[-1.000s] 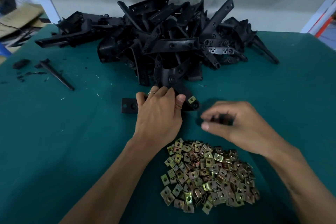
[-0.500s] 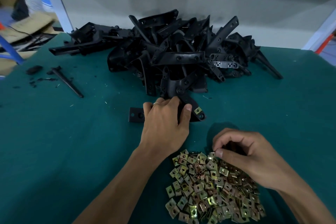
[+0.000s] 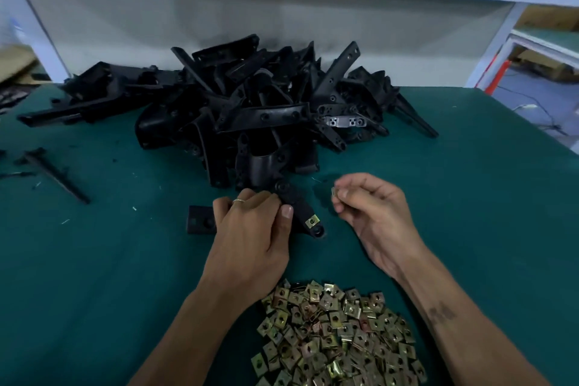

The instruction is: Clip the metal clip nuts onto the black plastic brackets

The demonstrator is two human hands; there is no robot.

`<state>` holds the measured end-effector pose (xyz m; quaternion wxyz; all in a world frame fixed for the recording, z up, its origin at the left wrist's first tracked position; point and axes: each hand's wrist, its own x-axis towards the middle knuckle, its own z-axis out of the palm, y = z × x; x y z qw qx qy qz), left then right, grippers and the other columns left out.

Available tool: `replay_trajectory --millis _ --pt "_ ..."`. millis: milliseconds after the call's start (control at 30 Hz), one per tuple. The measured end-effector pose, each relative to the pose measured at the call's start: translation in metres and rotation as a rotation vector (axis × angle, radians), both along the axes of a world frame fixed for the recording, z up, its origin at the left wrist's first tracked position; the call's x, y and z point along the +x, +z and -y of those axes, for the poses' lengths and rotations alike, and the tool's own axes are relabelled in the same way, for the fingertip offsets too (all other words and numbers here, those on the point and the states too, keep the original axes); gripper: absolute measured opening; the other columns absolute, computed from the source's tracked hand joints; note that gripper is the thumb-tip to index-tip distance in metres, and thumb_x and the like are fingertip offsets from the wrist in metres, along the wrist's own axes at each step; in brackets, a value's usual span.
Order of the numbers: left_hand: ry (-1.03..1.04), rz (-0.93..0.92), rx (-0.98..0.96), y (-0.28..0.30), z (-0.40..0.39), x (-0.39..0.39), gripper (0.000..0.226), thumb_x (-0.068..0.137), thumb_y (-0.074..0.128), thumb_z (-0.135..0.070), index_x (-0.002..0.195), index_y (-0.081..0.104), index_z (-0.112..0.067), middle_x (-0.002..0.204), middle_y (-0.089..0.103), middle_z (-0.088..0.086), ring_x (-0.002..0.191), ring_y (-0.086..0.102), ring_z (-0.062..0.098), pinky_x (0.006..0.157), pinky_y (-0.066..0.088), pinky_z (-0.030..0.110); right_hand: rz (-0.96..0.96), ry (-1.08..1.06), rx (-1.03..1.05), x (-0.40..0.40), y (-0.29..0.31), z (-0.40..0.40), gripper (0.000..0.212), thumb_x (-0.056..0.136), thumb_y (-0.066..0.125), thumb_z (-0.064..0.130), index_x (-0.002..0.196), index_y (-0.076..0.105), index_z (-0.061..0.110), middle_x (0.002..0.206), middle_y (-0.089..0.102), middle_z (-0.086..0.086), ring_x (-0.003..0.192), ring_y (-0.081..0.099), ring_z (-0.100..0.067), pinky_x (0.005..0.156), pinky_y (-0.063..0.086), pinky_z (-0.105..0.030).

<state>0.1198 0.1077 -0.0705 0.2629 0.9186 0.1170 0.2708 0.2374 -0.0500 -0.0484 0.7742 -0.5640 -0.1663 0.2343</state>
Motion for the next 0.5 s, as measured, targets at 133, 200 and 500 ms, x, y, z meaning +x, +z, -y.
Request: replay_trajectory --millis 133,200,500 --pt "-0.040 0.013 0.013 -0.003 -0.001 0.000 0.036 0.104 0.031 -0.036 0.068 0.025 -0.034 0.064 0.036 -0.013 0.070 0.042 0.011 0.080 0.031 0.040 -0.001 0.064 0.018 0.003 -0.004 -0.001 0.016 0.076 0.078 -0.001 0.090 0.077 0.006 0.081 0.072 -0.012 0.072 0.065 -0.017 0.067 0.054 -0.023" --pt "-0.064 0.013 0.029 -0.004 0.000 0.000 0.037 0.105 0.030 -0.036 0.069 0.024 -0.035 0.064 0.035 -0.012 0.069 0.042 0.011 0.081 0.033 0.041 -0.009 0.098 0.033 0.004 -0.004 0.003 0.022 0.076 0.077 0.001 0.097 0.075 0.002 0.084 0.073 -0.014 0.074 0.066 -0.018 0.068 0.055 -0.021" --pt "-0.121 -0.005 0.067 -0.002 0.001 0.000 0.038 0.108 0.026 -0.038 0.071 0.026 -0.035 0.065 0.037 -0.012 0.069 0.042 0.013 0.082 0.034 0.042 0.037 0.104 0.055 -0.007 0.000 -0.009 0.018 0.072 0.077 0.005 0.087 0.081 0.014 0.083 0.076 -0.008 0.080 0.072 -0.018 0.072 0.059 -0.027"
